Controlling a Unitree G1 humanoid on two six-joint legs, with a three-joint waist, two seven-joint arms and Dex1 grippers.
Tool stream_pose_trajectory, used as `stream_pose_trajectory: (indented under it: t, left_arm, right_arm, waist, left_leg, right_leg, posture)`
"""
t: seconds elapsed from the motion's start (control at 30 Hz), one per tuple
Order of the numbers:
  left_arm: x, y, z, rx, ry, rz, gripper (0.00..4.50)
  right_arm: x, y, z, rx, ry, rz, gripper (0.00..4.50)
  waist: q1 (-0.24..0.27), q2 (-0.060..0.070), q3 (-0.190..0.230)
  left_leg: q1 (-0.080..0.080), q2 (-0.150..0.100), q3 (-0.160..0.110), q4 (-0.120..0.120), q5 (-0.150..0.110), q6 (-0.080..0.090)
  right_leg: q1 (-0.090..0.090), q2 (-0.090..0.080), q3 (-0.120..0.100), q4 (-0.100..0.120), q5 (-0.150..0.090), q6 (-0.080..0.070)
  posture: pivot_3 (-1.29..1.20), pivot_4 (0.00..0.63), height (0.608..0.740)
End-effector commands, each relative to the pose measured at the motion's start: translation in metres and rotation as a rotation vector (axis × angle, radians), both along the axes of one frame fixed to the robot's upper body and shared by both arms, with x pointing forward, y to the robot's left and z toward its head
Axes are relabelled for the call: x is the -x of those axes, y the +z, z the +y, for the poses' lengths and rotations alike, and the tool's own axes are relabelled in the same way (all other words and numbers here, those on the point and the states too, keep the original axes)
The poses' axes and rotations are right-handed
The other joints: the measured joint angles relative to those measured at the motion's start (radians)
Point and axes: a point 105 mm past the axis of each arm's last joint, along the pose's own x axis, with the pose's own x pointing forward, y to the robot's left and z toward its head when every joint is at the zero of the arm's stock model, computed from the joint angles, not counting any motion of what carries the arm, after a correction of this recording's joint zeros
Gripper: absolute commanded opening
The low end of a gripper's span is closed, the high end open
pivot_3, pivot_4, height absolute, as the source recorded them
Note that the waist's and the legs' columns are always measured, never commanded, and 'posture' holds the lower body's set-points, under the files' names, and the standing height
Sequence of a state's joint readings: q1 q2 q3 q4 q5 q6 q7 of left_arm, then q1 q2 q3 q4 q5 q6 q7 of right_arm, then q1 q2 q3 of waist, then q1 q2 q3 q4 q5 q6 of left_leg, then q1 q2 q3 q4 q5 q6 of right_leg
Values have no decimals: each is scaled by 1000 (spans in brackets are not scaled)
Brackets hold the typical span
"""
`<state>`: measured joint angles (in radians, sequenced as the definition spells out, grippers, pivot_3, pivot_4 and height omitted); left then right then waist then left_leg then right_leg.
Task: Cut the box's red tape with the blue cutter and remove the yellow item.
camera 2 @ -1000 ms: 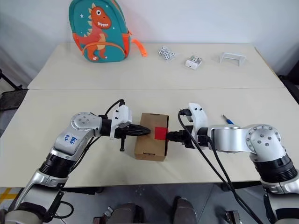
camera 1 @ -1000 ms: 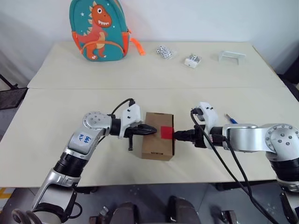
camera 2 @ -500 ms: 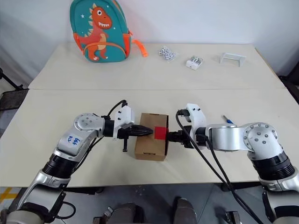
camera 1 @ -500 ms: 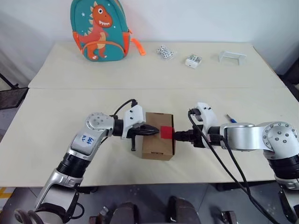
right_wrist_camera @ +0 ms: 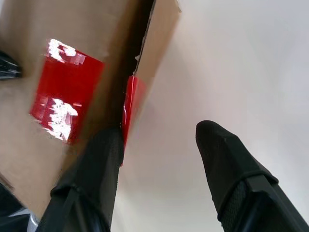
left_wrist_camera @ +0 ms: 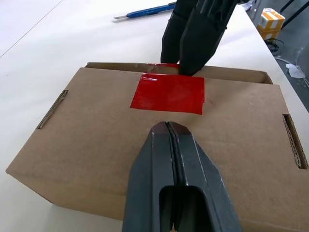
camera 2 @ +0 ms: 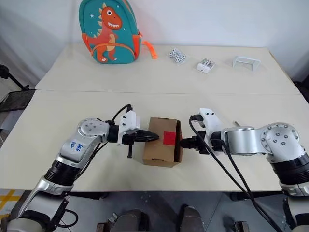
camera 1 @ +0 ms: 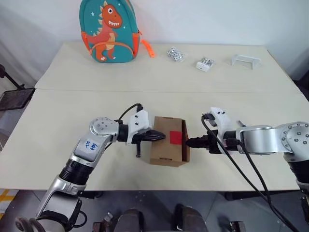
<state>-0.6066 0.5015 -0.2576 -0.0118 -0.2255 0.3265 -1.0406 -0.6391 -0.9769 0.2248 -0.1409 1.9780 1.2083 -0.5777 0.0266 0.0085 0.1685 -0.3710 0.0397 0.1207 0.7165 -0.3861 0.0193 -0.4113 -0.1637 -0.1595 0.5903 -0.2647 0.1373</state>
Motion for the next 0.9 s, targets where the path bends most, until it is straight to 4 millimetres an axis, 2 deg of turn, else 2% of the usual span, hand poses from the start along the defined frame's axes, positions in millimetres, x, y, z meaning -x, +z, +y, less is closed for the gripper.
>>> stream_pose_trajectory:
  t: [0.03,0.37,0.47,0.57,0.63,0.73,0.9]
  left_arm:
    - [3,-20,4,-62,9,55,0]
    - [5,-20,6,-68,9,55,0]
    - [5,-18,8,-67,13,50,0]
    - [5,-17,9,-69,15,43,0]
    - [4,-16,11,-70,14,41,0]
    - [3,-15,11,-75,10,37,0]
    - [1,-11,9,-81,-1,26,0]
  right_arm:
    - [2,-5,-9,37,-19,18,2586]
    - [4,-11,-18,26,-54,36,2586]
    - [1,10,-10,-115,-25,-39,2586]
    - [7,20,-20,-181,4,-45,2586]
    - [11,19,-27,-219,16,-21,2586]
    - [13,17,-28,-356,29,32,2586]
    - [2,4,-26,-501,0,104,2586]
  waist:
    - [-2,0,0]
    - [-3,0,0]
    - [-3,0,0]
    - [-3,0,0]
    - [0,0,0]
    - [-2,0,0]
    - [-4,0,0]
  left_leg:
    - [0,0,0,0,0,0]
    - [0,0,0,-1,0,0]
    - [0,0,1,-1,0,0]
    - [0,0,1,-1,0,0]
    - [0,0,1,-1,0,0]
    - [0,0,1,-1,0,0]
    - [1,0,2,0,0,0]
  right_leg:
    - [0,0,0,0,0,0]
    - [-1,0,0,0,0,0]
    - [-1,0,-1,0,0,0]
    - [-1,0,0,0,0,0]
    - [-1,0,0,-1,0,0]
    - [-1,0,0,-1,0,0]
    - [-1,0,0,0,0,0]
  posture:
    - [0,150,740]
    - [0,150,740]
    - [0,150,740]
    - [0,150,740]
    - [0,150,740]
    - [0,150,740]
    - [0,150,740]
